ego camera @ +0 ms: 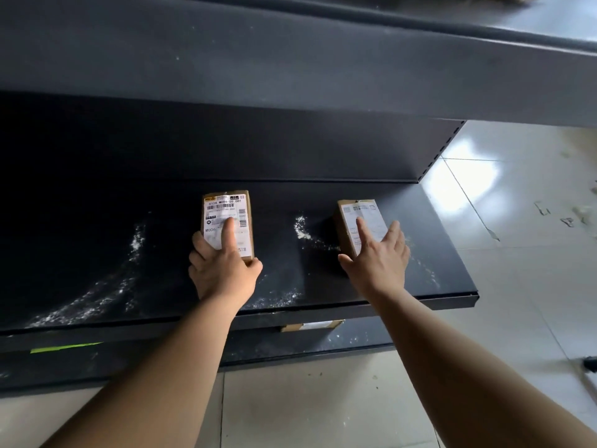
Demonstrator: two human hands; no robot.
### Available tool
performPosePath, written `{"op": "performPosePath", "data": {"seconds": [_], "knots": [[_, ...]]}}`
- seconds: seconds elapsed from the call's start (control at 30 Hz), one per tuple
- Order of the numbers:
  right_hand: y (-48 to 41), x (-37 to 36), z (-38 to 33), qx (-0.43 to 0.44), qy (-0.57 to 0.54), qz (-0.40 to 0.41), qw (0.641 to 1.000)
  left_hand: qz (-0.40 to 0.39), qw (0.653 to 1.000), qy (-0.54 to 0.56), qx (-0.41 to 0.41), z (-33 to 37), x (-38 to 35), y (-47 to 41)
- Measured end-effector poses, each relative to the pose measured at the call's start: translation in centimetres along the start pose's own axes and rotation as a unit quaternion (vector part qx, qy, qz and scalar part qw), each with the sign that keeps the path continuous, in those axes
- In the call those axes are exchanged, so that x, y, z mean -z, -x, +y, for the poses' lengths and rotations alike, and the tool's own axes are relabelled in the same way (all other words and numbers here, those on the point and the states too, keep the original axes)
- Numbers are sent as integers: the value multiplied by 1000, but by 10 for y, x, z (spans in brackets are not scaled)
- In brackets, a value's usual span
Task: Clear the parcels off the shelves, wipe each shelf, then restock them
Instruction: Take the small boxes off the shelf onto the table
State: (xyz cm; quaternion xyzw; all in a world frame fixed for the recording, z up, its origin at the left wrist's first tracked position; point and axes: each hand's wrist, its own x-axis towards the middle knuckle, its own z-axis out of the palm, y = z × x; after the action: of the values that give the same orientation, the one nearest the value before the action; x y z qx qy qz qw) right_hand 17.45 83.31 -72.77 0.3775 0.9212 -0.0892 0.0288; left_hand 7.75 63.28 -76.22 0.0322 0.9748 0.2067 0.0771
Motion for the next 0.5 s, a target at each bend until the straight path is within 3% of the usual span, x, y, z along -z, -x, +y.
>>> {"op": "performPosePath", "data": {"seconds": [0.1,0.33,0.43,0.5], "knots": [[-7,-9,7,-47,-9,-40,998,19,1000,23,-10,-4,-1,7],[0,-14,8,-51,-100,-23,993,21,1000,17,-10,-10,6,18],[5,-8,-2,-37,-210,-41,976,20,1000,6,-8,-11,17,23],[8,-2,-8,-55,-345,-50,935,21,1000,2,-13,-11,23,26]]}}
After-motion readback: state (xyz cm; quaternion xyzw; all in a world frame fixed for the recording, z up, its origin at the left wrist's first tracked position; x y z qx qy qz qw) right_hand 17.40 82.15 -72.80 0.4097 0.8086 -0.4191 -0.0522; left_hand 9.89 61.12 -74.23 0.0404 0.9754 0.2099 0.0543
